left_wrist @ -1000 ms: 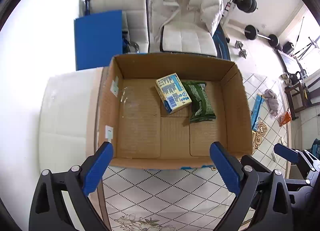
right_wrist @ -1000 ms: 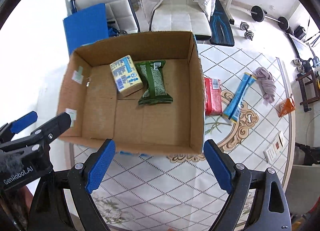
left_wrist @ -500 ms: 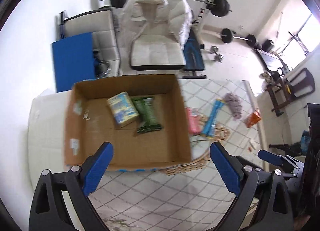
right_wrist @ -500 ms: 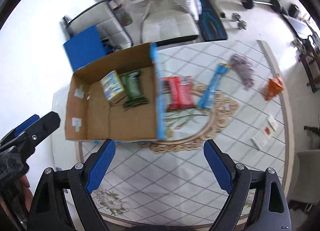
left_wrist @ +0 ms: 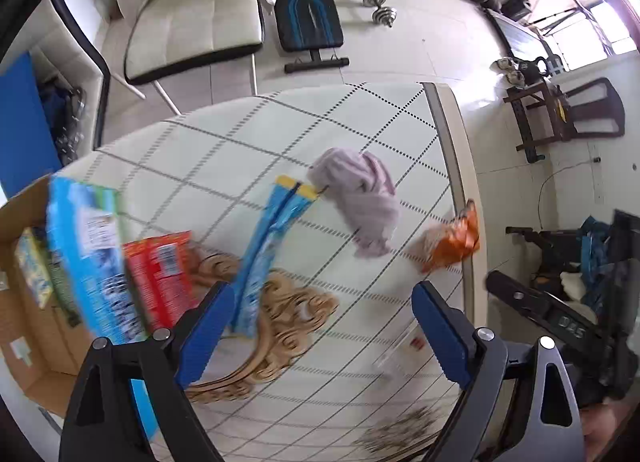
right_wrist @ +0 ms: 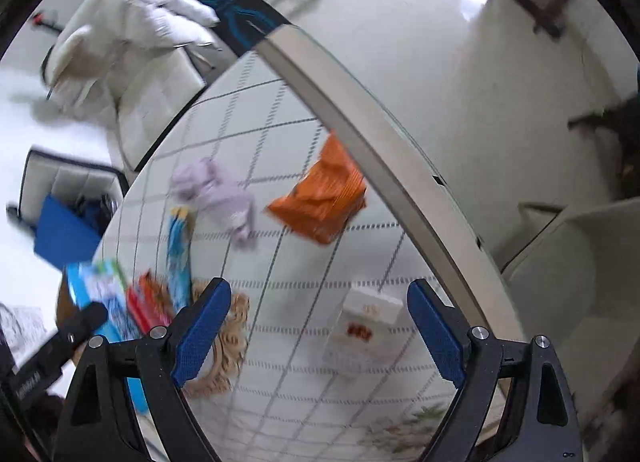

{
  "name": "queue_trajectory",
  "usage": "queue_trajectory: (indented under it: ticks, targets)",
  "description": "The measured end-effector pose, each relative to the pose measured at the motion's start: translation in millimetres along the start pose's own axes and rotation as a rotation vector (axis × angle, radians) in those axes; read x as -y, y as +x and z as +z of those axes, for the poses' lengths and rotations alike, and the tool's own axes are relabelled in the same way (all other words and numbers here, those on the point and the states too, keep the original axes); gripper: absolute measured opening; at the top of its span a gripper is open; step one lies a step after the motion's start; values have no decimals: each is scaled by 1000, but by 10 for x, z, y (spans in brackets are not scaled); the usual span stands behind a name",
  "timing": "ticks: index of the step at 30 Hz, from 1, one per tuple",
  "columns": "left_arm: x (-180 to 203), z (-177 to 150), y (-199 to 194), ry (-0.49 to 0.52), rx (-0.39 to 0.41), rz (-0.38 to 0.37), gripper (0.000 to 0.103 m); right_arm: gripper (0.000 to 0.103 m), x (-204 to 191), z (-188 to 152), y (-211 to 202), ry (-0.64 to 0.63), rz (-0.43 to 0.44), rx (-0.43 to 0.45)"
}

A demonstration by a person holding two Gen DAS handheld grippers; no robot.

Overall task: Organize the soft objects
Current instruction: 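Move both tools out of the box toward the remaining table items, then grasp the lavender cloth with the left tool while the right tool grasps the orange snack bag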

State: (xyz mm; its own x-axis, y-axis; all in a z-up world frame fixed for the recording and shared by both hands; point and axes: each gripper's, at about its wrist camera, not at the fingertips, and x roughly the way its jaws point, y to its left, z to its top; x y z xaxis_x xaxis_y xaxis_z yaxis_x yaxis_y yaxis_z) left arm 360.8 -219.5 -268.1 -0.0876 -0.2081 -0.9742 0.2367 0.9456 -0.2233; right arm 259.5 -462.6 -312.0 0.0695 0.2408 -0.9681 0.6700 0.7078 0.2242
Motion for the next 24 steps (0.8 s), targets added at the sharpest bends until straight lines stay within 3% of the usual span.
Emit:
queue_trajectory:
  ticks: [1,4,7,11,16,17,18,19,21,24]
  targets:
    - [55,83,107,-14,-21,-6,91,92,48,122,147,30,14,-22]
    - [153,276,387,-63,-77,-30,91,75,150,358,560,108,46,-104]
    - [218,421,618,-87,-122,-21,91,68,168,445,841,146,134,-167]
    - [302,585,930,-113,-188,-28,91,45,28,447,962,104,154,-208]
    - [427,676,1201,-104,-216,39,91,45,-164,452,985,12,97,-203]
    - [449,674,1237,-97,-215,54,77,45,-177,452,1005,8,99,-208]
    - [461,659,1269,-91,-216,65,52,45,-181,441,1028,8,102,-214]
    - [474,638,1295,-86,-220,75,43,45,-198,461,1042,2,103,-219]
    - [510,607,1244,-61,-173,83,37,42,-242,484,1047,-22,85,-215]
    - [559,507,1151,-10,-131,107,35,38,-315,464,1029,-74,48,-196]
